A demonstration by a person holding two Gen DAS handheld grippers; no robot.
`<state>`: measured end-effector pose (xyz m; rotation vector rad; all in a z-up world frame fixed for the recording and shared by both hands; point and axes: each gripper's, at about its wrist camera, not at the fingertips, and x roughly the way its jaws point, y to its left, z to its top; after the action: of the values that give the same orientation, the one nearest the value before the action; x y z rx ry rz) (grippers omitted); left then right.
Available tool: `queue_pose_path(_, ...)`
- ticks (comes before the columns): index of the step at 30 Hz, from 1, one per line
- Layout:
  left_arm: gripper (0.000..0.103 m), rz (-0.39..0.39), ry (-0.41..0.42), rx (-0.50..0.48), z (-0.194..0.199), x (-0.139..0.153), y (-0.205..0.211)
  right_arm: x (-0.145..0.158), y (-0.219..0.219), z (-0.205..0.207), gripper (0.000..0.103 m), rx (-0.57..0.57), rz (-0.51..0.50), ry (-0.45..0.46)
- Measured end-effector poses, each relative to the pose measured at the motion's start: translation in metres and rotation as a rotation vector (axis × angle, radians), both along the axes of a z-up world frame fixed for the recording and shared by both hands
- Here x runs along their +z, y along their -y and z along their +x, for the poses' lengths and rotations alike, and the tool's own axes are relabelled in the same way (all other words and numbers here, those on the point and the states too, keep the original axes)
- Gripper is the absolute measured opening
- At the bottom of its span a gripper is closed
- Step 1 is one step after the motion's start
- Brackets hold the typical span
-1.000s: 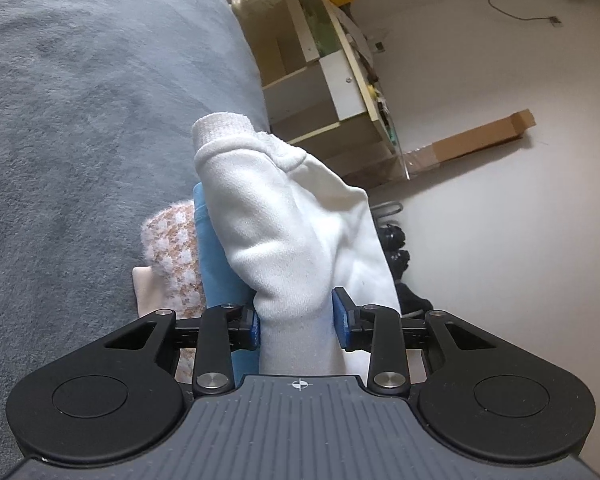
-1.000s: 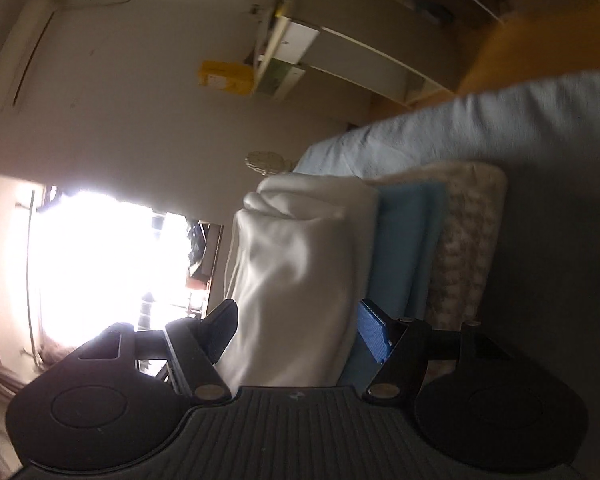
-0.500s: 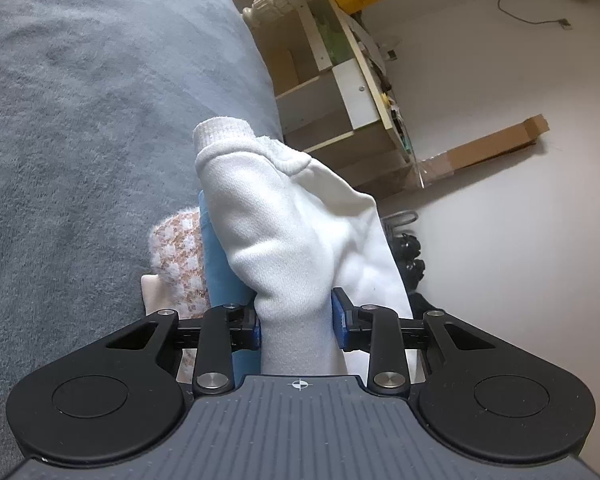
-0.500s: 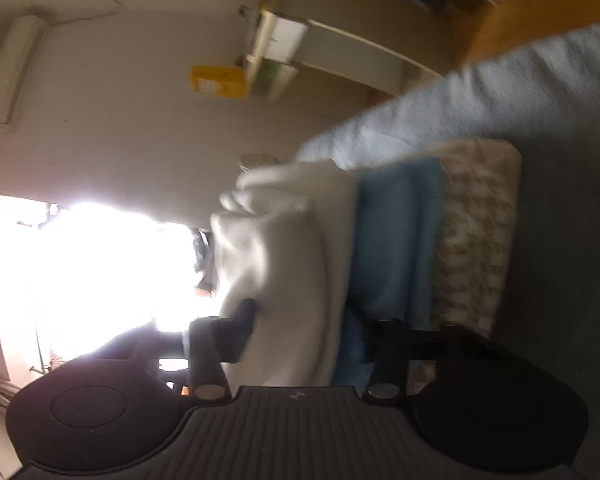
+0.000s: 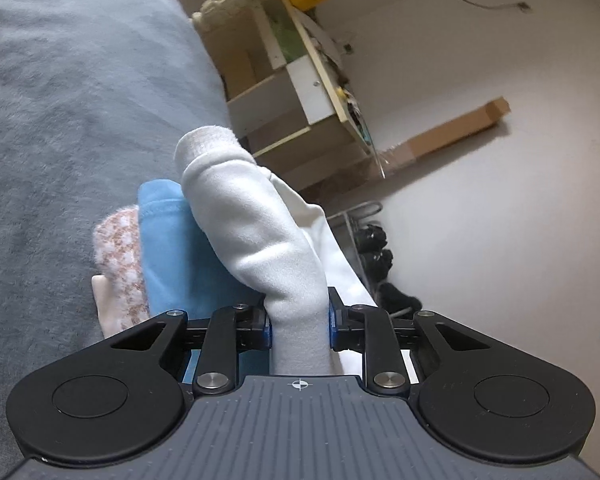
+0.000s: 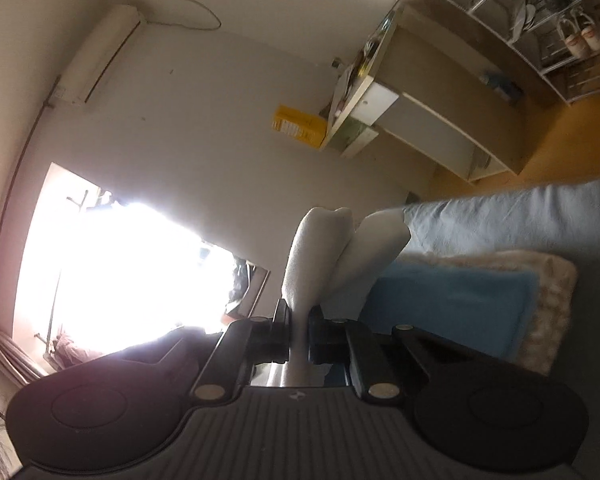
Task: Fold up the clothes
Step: 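Carry the folded sweatshirt with both grippers over the stack of folded clothes, then lower the sweatshirt onto the clothes stack and open both grippers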
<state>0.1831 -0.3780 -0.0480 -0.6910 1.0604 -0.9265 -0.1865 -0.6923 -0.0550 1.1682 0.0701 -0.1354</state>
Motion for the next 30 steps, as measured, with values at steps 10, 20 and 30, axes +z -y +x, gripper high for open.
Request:
queue_pose_path(10,0.037,-0.007,-0.105,-0.021,0.014,-0.017,-0.019,-0.059,-0.001,-0.014,0.021,-0.005,0.227,-0.091)
queue_pose_path(20,0.053,-0.005,0.184,0.119,0.024,0.03,-0.076,-0.029,-0.022,-0.069,0.04,-0.133,0.117,-0.096)
queue_pose_path(30,0.053,0.337,0.569,-0.063,-0.002,0.035,-0.007,-0.008,-0.103,0.001,0.039,0.134,-0.014,-0.108)
